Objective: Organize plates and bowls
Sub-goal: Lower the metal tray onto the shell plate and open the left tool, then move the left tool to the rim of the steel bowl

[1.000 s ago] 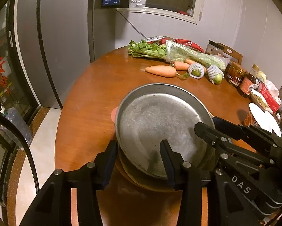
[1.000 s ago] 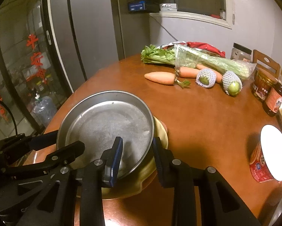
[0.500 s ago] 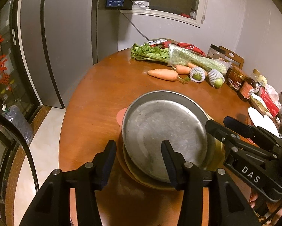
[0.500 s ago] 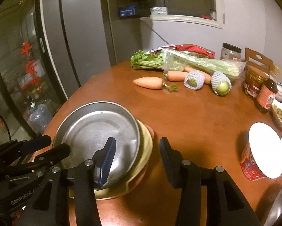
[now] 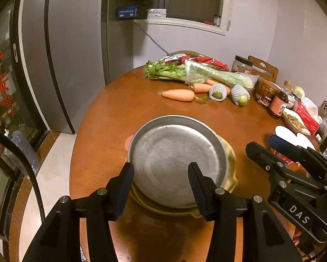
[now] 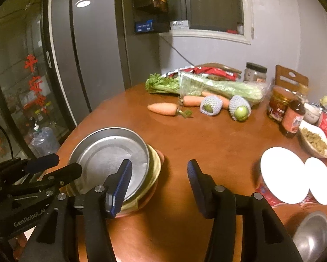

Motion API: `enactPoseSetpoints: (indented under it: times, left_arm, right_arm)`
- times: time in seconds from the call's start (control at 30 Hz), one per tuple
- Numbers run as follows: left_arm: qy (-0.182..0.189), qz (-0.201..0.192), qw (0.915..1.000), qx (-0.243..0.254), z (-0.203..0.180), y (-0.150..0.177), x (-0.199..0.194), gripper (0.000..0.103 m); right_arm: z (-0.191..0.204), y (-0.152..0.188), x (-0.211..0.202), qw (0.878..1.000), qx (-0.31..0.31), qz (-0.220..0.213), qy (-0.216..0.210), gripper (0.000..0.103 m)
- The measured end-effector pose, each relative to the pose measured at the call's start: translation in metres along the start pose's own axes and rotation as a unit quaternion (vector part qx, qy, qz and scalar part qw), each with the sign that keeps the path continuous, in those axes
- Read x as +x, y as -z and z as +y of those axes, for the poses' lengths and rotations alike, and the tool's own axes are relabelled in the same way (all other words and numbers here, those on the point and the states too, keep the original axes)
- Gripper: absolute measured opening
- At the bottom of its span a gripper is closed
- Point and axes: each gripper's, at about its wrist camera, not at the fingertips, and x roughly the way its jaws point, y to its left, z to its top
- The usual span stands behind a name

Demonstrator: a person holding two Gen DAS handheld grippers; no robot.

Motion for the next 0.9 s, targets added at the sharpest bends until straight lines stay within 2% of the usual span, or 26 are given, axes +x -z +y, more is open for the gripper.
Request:
enactPoseSetpoints:
  times: [0.43, 0.63, 0.9]
  left_arm:
    - [0.026, -0.019, 0.9986, 0.043, -0.062, 0.003, -0.024, 0.052]
    - [0.06, -0.017, 0.9954, 0.073, -0.108, 0.01, -0.028, 0.053]
    - [0.1, 0.005, 0.9877, 0.12, -0.174, 0.025, -0.024, 0.054]
  right_arm:
    - [-0.036, 0.013, -0.065, 0.999, 0.023, -0.04, 0.021, 0.058]
    - [-0.077, 0.033, -0.099, 0.996, 0.047, -0.047, 0.065, 0.059]
    - [-0.145, 0.069, -0.137, 0.984, 0.097, -0.048, 0.139, 0.061]
